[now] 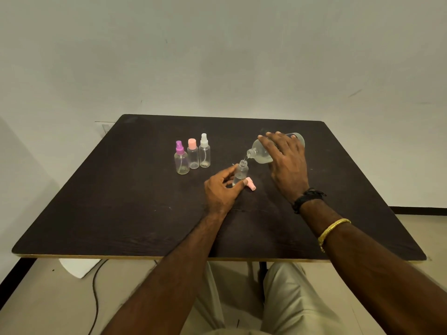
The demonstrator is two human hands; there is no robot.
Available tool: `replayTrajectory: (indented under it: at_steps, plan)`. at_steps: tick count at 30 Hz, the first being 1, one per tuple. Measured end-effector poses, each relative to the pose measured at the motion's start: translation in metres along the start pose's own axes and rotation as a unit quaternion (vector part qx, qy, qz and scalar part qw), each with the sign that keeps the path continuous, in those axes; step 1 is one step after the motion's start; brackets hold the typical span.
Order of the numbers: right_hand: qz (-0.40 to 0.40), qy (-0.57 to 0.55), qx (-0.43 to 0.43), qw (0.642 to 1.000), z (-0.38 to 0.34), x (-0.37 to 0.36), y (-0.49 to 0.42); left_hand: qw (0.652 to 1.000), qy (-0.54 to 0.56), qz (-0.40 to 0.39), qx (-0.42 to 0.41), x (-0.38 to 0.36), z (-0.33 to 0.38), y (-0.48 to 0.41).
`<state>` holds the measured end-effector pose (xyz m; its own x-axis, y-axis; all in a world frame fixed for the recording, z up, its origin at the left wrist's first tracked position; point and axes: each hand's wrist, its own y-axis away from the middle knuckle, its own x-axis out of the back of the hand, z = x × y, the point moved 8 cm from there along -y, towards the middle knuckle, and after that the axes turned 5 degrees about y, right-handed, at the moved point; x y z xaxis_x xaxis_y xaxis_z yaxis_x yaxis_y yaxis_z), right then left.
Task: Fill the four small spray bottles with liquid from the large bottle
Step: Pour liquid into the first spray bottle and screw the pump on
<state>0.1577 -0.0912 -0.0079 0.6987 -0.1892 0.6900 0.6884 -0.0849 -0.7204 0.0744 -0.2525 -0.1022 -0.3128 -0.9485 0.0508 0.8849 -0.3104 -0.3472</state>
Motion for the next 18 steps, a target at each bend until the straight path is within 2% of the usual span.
replayTrajectory:
  at_steps: [18]
  plan:
    - [0.001, 0.002, 0.003, 1.0, -0.0003, -0.0003, -0.0004, 1.0, 0.007, 0.0, 0.002, -0.0009, -0.0038, -0.0013]
